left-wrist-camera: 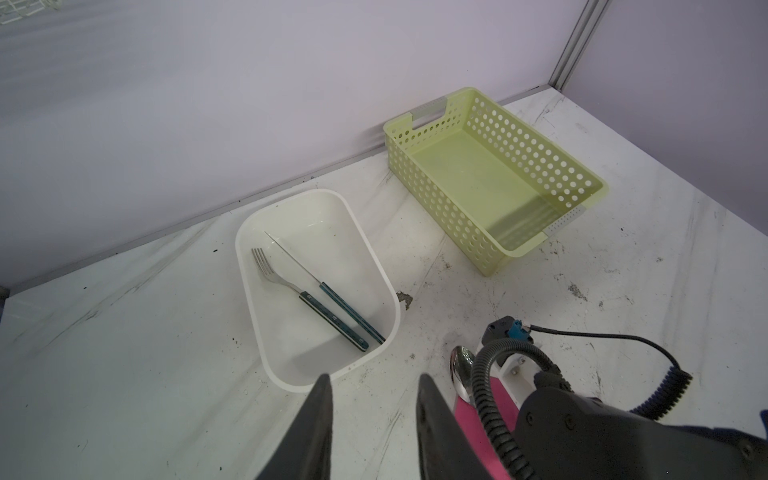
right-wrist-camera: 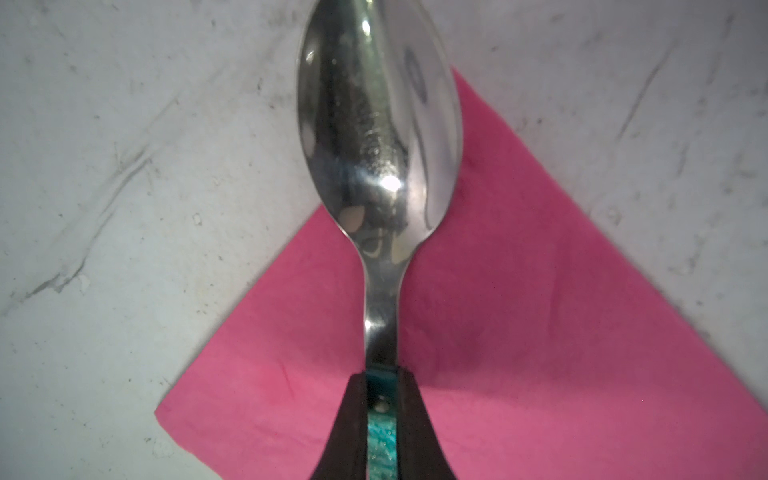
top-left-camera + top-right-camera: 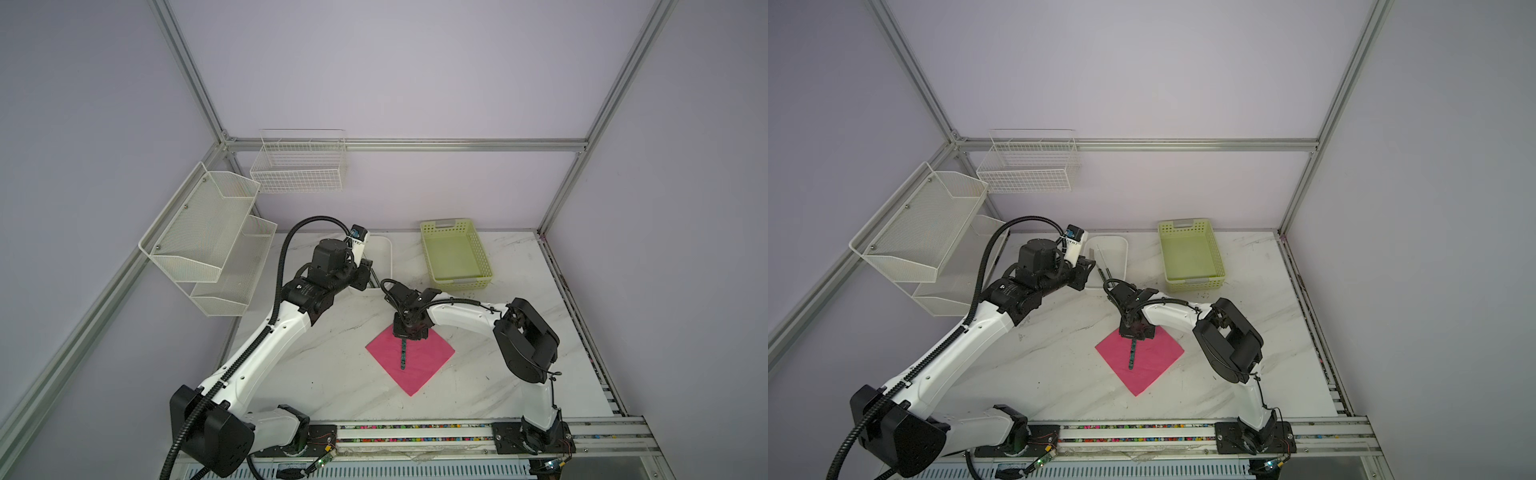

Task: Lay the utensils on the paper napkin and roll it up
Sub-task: 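Lower the spoon flat onto the pink napkin with the right gripper, then release the spoon and raise the right gripper while left gripper reaches into the tub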

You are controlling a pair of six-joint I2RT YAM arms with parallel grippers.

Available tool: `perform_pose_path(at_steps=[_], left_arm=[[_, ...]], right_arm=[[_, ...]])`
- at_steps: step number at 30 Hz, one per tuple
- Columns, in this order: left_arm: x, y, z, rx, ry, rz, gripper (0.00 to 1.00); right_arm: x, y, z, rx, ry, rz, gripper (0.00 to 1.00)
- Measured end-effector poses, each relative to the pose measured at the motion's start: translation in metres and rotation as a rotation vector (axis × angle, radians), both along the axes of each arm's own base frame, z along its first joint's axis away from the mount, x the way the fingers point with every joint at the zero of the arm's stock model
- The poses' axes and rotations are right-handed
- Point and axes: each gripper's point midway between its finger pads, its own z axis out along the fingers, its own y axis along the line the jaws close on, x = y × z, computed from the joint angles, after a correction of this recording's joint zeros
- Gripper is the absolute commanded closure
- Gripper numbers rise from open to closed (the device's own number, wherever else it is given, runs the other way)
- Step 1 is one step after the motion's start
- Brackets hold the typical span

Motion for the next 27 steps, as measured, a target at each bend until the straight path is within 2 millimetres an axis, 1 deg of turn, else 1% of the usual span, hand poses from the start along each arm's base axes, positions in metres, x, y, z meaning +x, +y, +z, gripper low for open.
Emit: perform_pose_path(at_steps=[15,27], left_arm=[[0.0,-0.0001,0.0,0.003,-0.001,-0.002,0.66],[-0.0006,-0.0013,0.0,0.006,-0.003,-0.006,0.66]], right_arm=[[-0.0001,0.0002,-0.0024,-0.004,0.001,0.01,0.73],[0.0007,-0.0002,-0.0005,-0.002,-0.002,-0.005,0.71]])
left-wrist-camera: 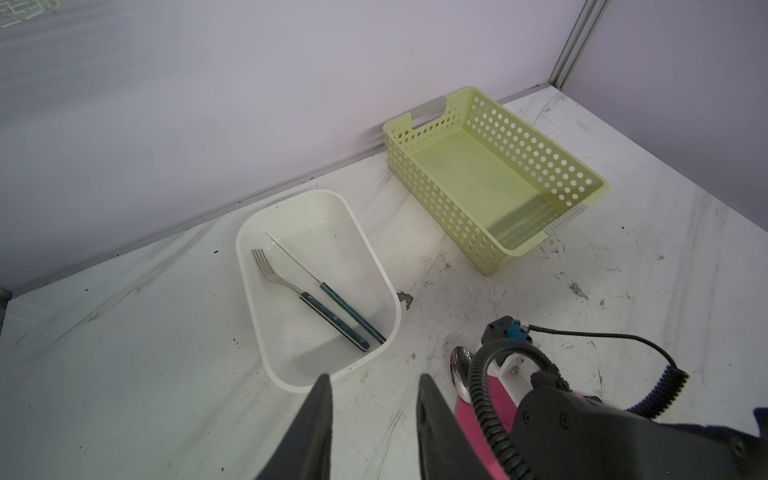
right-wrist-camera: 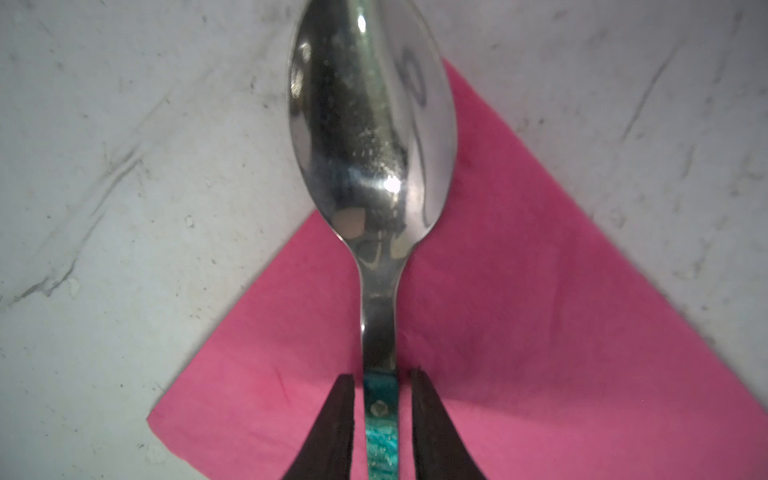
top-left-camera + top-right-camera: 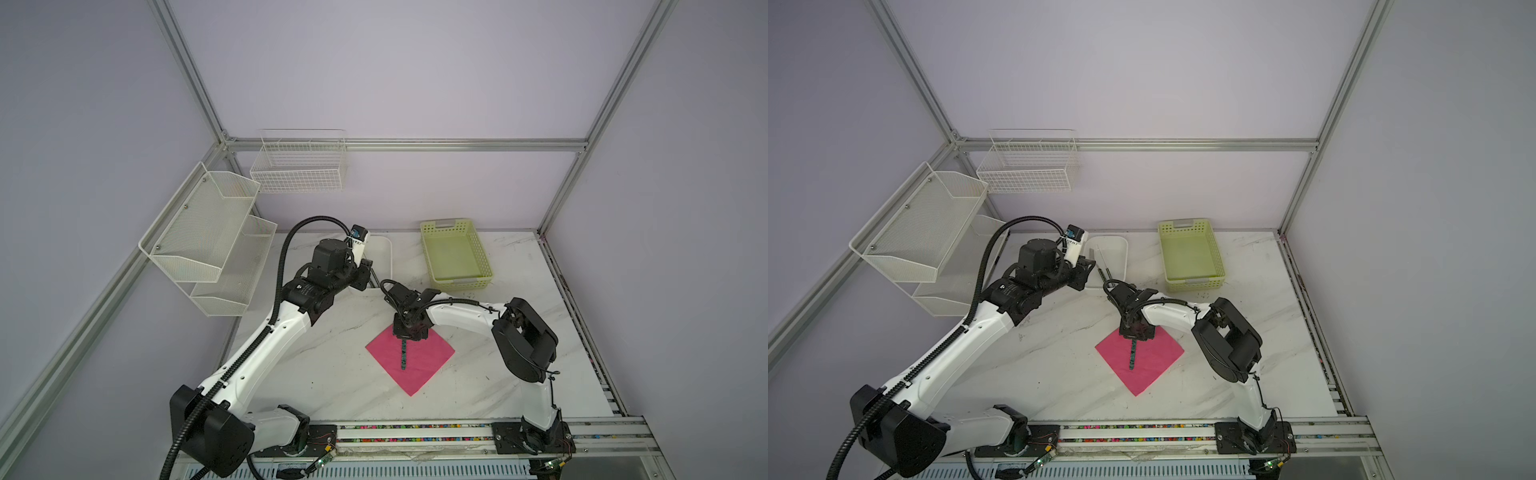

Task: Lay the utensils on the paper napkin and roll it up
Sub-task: 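Release the spoon and raise the right gripper while left gripper reaches into the tub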

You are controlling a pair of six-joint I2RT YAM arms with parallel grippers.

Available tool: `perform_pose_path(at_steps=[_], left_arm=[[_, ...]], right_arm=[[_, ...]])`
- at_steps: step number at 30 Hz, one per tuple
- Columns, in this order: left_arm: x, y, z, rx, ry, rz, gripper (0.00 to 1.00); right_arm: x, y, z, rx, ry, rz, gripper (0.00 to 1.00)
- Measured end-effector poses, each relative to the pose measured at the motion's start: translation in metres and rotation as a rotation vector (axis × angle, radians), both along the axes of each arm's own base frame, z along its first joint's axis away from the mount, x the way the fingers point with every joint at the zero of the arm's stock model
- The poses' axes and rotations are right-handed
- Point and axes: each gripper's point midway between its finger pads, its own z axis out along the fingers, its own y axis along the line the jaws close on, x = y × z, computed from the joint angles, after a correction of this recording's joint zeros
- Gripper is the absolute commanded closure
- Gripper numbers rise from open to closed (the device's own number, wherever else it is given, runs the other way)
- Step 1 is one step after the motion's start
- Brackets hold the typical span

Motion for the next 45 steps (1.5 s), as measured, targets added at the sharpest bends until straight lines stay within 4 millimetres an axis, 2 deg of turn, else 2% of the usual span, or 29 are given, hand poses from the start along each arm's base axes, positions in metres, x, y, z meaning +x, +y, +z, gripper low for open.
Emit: perform_pose_path(at_steps=[4,11,15,18,21,28,31,34,38,42,45], left_arm=[[0.0,0.0,0.0,0.0,0.0,-0.001,0.66],[0.0,0.0,0.0,0.001,0.0,0.001,0.67],[0.001,0.0,-0.001,-0.003,0.004,0.006,0.67],[0.005,0.003,-0.007,-0.01,0.023,0.032,0.66],[0.014,0.006,-0.024,-0.006,0.072,0.078,0.61],[0.045,0.011,-0.095,0.066,0.306,0.234,0.54],[0.06,0.011,-0.109,0.08,0.381,0.302,0.54],[0.077,0.01,-0.114,0.067,0.43,0.373,0.55],[0.09,0.01,-0.126,0.034,0.489,0.444,0.56],[0.094,0.016,-0.156,0.009,0.592,0.513,0.57],[0.099,0.022,-0.177,-0.006,0.647,0.562,0.58]], right_arm=[[0.003,0.0,0.011,0.019,-0.017,-0.011,0.71],[0.016,-0.005,0.054,0.086,-0.097,-0.039,0.71],[0.029,-0.016,0.076,0.113,-0.142,-0.06,0.71],[0.041,-0.028,0.083,0.115,-0.164,-0.07,0.71],[0.052,-0.04,0.085,0.103,-0.178,-0.072,0.71],[0.072,-0.061,0.086,0.087,-0.2,-0.052,0.71],[0.077,-0.065,0.087,0.094,-0.206,-0.038,0.71],[0.083,-0.068,0.089,0.105,-0.218,-0.025,0.71],[0.092,-0.075,0.1,0.132,-0.244,-0.02,0.71],[0.1,-0.083,0.118,0.173,-0.291,-0.027,0.71],[0.103,-0.088,0.122,0.193,-0.306,-0.029,0.71]])
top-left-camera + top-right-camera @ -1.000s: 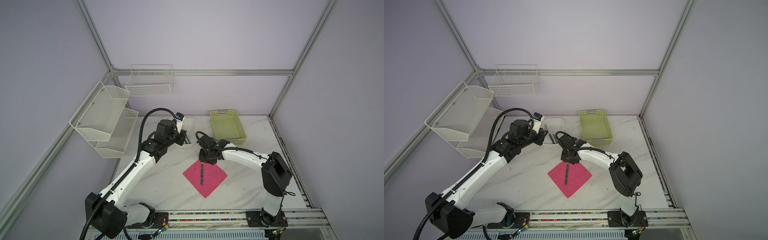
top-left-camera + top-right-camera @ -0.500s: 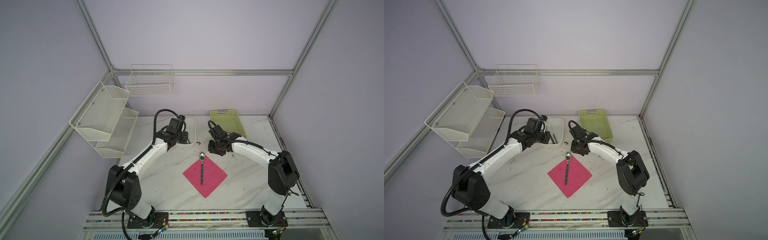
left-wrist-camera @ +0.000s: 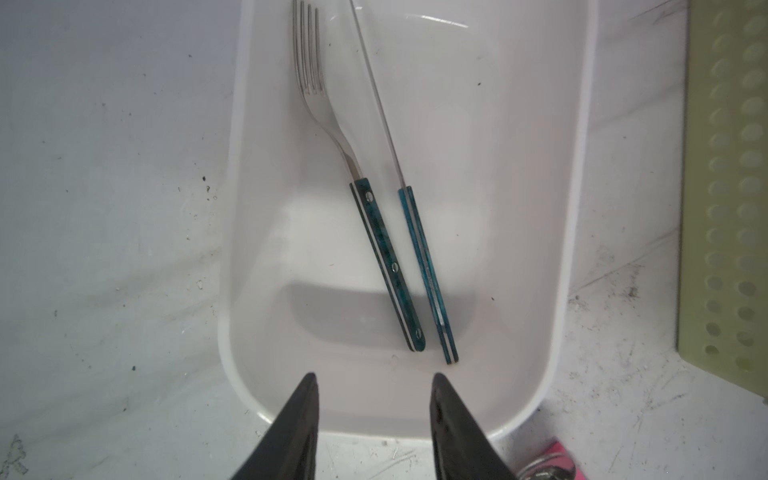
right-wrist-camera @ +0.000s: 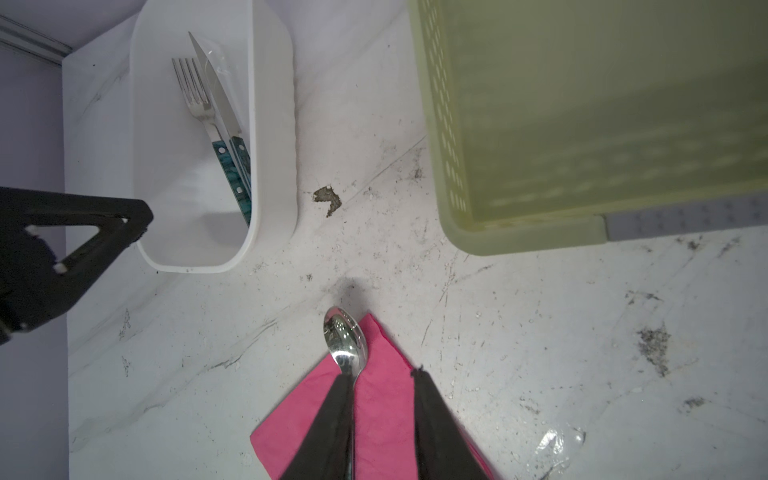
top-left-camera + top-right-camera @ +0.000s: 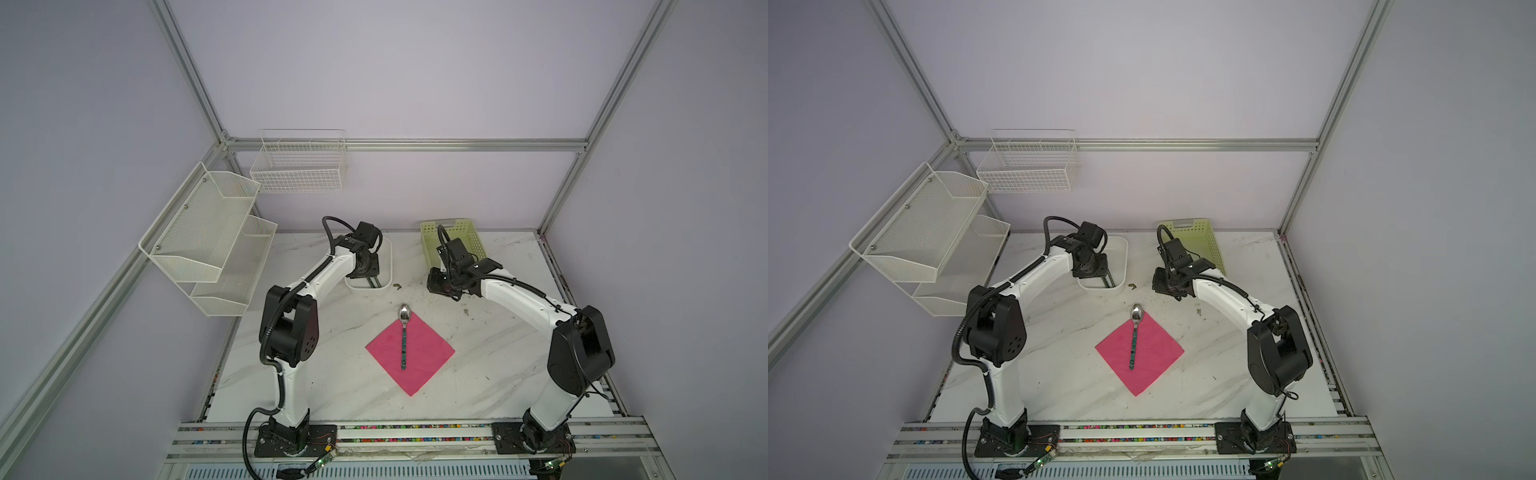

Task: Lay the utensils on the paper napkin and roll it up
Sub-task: 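Close the left gripper on the fork handle in the white tub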

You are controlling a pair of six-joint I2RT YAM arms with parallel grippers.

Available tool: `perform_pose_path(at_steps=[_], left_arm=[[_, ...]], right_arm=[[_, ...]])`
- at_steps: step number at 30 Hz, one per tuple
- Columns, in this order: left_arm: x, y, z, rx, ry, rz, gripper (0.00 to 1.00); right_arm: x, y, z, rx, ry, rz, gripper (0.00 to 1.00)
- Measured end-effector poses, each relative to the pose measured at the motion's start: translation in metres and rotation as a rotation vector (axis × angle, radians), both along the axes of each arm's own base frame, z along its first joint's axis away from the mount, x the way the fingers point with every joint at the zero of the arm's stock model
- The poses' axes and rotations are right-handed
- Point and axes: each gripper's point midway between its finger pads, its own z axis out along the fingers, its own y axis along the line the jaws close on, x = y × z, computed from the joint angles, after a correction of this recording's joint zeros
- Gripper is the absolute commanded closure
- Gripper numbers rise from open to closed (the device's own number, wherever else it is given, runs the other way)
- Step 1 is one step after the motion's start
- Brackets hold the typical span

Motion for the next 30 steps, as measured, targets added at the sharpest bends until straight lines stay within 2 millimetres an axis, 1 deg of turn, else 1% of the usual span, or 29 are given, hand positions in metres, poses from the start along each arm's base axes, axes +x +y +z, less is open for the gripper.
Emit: perform_pose_path(at_steps=[3,7,11,18,21,23,25,27,30], left_arm=[[0.003,0.005,-0.016,-0.014,0.043,0.04,0.58],[0.012,0.007,-0.028,-0.05,0.069,0.07,0.58],[0.022,0.008,-0.037,-0.097,0.08,0.084,0.59],[0.038,0.014,-0.058,-0.16,0.097,0.119,0.59],[0.047,0.014,-0.065,-0.186,0.094,0.121,0.6],[0.049,0.014,-0.07,-0.197,0.1,0.121,0.6],[0.052,0.013,-0.074,-0.206,0.101,0.119,0.62],[0.053,0.011,-0.076,-0.212,0.098,0.117,0.66],[0.057,0.009,-0.078,-0.227,0.091,0.112,0.69]], right_arm=[[0.0,-0.004,-0.005,0.007,0.007,0.002,0.71],[0.0,-0.008,-0.011,0.013,0.021,0.005,0.71],[0.001,-0.007,-0.009,0.028,0.016,0.013,0.71],[0.005,-0.012,-0.008,0.038,0.019,0.01,0.71],[0.006,-0.014,-0.008,0.04,0.018,0.008,0.71],[0.006,-0.014,-0.008,0.04,0.017,0.007,0.71],[0.007,-0.014,-0.008,0.042,0.016,0.007,0.71],[0.007,-0.014,-0.007,0.043,0.015,0.007,0.72],[0.007,-0.014,-0.007,0.043,0.015,0.006,0.72]])
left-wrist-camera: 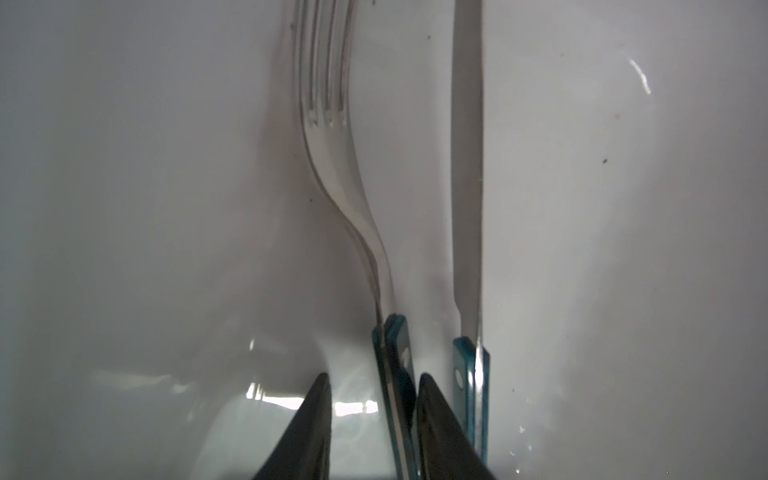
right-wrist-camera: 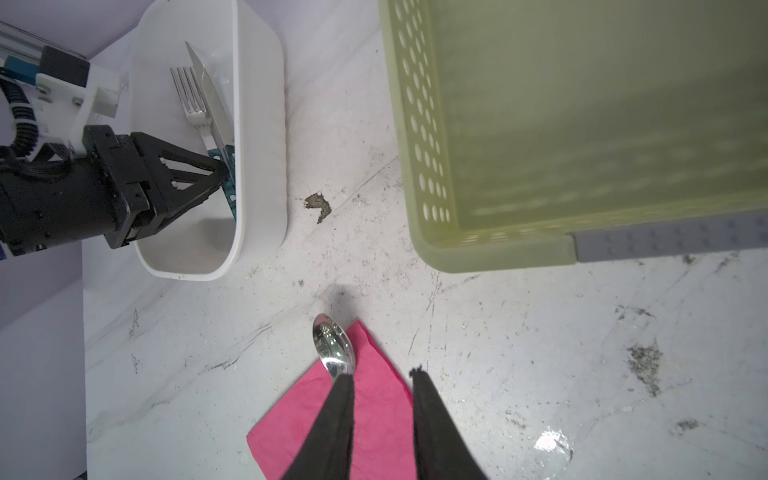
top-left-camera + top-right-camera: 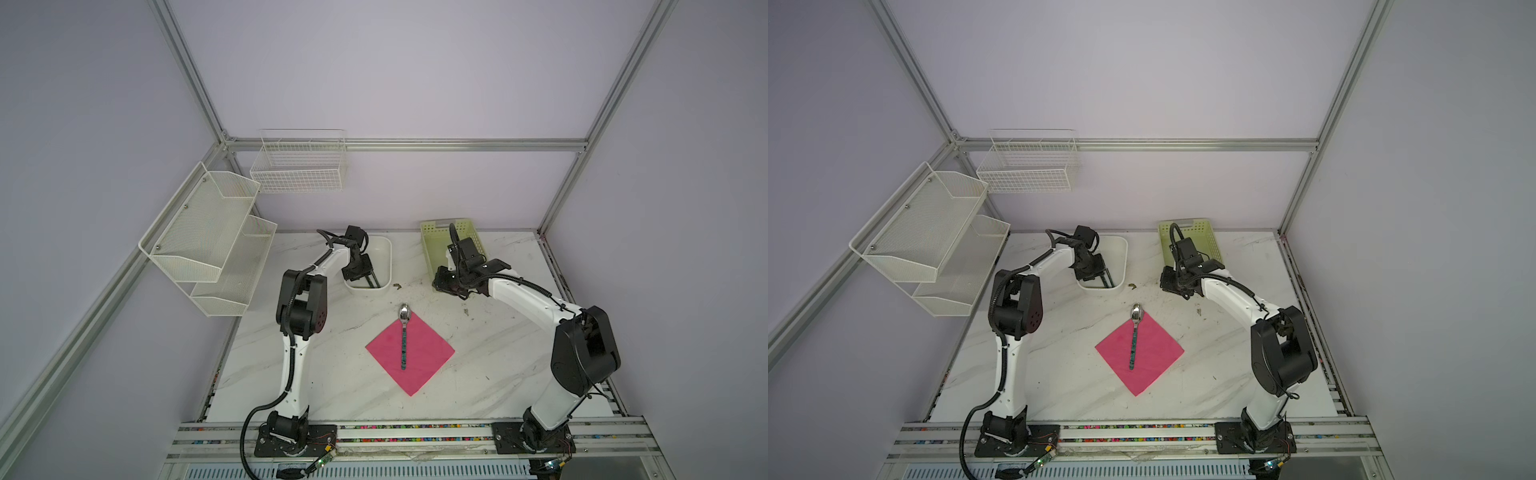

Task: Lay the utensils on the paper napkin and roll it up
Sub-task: 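Close the left gripper on the fork handle in the white tub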

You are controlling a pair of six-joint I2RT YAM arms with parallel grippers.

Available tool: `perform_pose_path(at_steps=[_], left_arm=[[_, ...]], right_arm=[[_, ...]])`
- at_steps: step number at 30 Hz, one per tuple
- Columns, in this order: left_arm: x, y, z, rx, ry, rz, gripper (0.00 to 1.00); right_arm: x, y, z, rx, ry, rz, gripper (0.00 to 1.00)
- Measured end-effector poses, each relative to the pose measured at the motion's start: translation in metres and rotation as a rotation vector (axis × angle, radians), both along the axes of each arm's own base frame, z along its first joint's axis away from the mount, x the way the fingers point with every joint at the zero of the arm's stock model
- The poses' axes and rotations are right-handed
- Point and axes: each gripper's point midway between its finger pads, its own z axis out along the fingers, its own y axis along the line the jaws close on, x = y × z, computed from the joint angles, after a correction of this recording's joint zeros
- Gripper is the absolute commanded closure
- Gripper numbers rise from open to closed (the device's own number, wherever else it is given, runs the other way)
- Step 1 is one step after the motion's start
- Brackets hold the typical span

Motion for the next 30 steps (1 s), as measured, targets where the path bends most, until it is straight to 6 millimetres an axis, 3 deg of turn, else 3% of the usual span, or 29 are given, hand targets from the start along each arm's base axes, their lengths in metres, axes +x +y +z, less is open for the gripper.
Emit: perform_pose_path(at_steps=[19,30], left_arm=[[0.025,0.004,0.007,-0.077,-0.081,0.044,0.79],[0.033,0.001,0.01,-0.102,-0.108,0.052,0.77]], right_arm=[[-0.001,0.001,0.0,0.011,0.005,0.006,0.73],[-0.001,0.001,0.0,0.012,0.006,0.006,0.73]])
